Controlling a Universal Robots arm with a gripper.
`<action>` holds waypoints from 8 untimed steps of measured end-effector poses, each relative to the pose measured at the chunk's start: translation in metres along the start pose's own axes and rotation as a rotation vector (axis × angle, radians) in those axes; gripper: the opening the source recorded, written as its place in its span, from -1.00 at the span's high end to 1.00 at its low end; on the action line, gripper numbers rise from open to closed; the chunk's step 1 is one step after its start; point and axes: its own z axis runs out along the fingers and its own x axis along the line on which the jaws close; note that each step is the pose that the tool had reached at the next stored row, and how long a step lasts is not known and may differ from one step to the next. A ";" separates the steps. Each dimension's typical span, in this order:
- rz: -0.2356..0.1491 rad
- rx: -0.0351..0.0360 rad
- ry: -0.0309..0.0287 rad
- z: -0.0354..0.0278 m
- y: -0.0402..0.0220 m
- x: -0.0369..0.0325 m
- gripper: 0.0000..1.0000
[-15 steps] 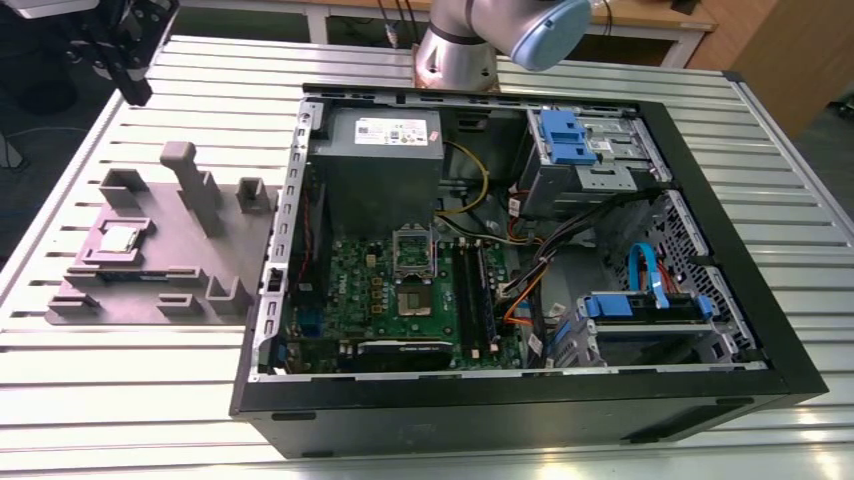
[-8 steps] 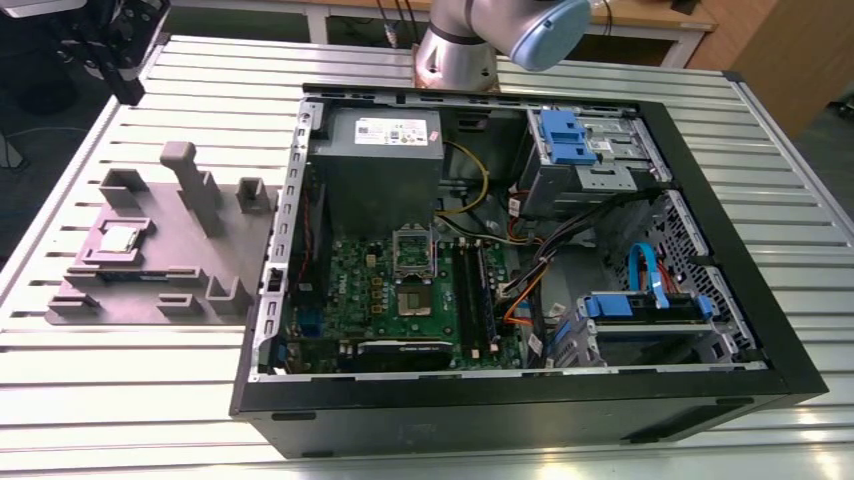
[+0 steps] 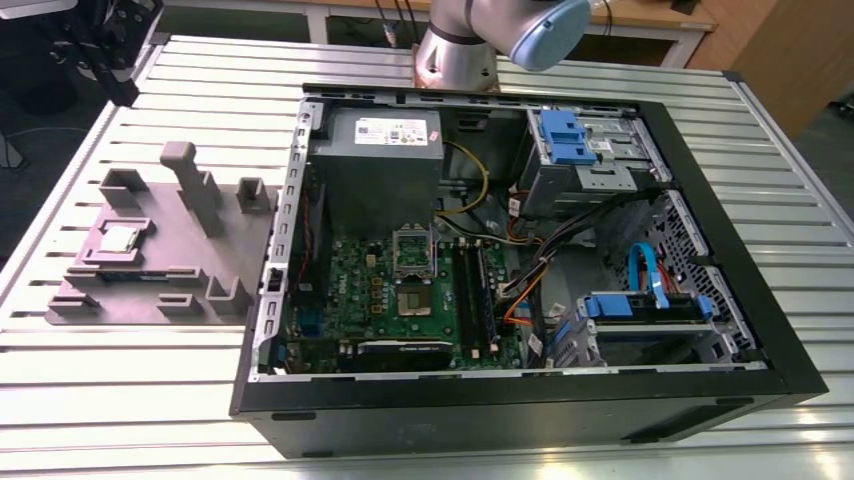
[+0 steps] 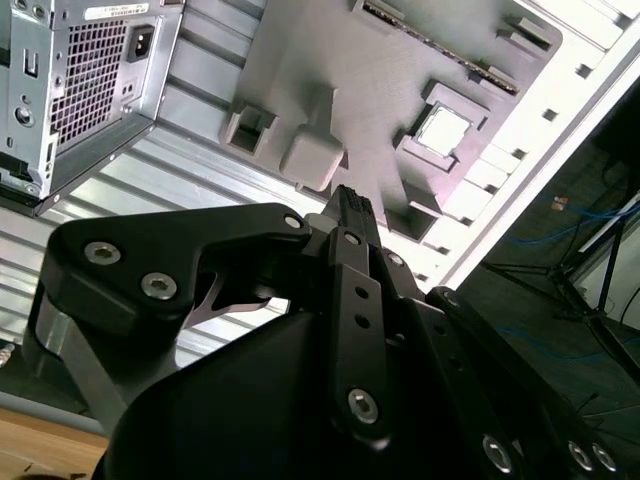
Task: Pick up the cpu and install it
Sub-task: 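Reach for the cpu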
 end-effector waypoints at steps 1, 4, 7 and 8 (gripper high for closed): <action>0.000 0.0000 -0.0001 0.0000 0.0000 0.0000 0.79; 0.000 0.0001 0.0000 0.0000 -0.0001 0.0000 0.79; 0.000 0.0000 0.0000 -0.0001 -0.0005 0.0043 0.79; 0.000 0.0001 0.0000 -0.0003 -0.0008 0.0075 0.79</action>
